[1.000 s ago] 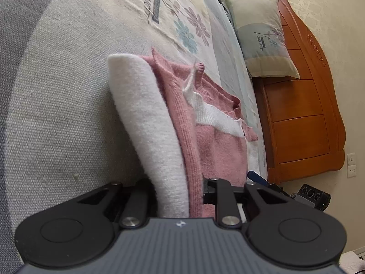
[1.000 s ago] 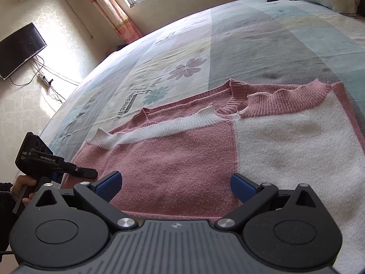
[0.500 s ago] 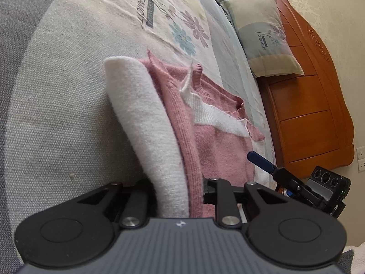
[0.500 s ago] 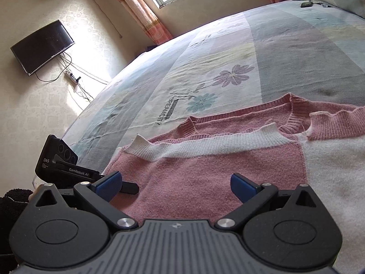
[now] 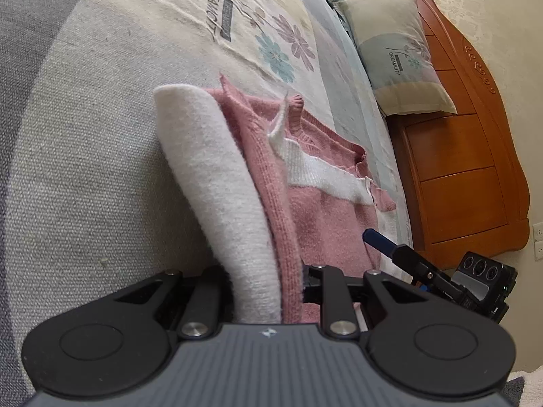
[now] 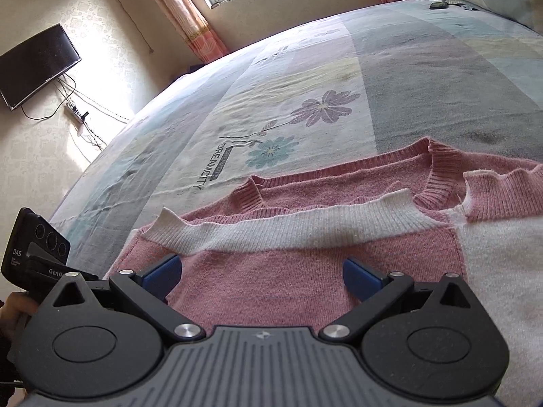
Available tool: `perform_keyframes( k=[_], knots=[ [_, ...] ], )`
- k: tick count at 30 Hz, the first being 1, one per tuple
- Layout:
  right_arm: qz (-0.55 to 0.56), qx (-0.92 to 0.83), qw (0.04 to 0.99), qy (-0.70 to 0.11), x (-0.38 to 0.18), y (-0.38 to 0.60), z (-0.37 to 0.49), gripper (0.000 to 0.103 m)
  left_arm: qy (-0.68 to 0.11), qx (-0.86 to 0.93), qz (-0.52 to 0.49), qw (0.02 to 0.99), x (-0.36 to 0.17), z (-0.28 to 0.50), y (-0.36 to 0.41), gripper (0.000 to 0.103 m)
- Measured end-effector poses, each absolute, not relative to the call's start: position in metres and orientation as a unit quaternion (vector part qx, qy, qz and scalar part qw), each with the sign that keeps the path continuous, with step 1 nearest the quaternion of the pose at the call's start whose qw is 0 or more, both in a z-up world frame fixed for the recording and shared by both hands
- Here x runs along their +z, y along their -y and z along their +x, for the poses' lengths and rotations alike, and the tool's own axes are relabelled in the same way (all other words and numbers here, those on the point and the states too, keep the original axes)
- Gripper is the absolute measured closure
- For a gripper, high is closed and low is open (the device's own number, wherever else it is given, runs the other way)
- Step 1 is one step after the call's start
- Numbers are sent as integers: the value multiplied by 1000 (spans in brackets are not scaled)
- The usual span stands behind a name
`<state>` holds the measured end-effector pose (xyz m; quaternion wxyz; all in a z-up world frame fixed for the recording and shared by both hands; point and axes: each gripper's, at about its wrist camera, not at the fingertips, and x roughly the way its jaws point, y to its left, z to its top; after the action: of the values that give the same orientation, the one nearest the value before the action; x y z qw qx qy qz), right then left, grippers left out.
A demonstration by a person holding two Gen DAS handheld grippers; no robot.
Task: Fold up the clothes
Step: 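Close the left gripper on the white side edge of the sweater, then lift the gripped edge with the left gripper and fold it over the sweater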
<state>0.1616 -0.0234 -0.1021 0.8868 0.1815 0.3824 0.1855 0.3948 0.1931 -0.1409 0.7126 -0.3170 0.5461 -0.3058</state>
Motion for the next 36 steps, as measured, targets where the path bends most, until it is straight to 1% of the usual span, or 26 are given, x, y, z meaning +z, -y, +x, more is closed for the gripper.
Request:
perform_keyframes(
  k=[5, 8, 14, 21, 29, 36],
  knots=[
    [183, 185, 882, -393, -96, 44, 127, 0, -549, -282, -312, 722, -134, 391, -187, 81],
    [180, 191, 879, -399, -91, 56, 111, 0, -549, -268, -297, 734, -125, 388, -181, 85],
    [182, 187, 880, -397, -81, 78, 90, 0, -540, -255, -281, 751, -104, 384, -174, 85],
    [192, 192, 885, -379, -72, 94, 76, 0, -524, -265, -252, 770, -67, 376, -158, 85],
    [198, 203, 889, -360, -63, 105, 64, 0, -503, -296, -251, 772, -30, 365, -134, 85],
    [168, 205, 884, -384, -63, 109, 56, 0, -500, -307, -250, 770, -12, 360, -104, 85]
  ],
)
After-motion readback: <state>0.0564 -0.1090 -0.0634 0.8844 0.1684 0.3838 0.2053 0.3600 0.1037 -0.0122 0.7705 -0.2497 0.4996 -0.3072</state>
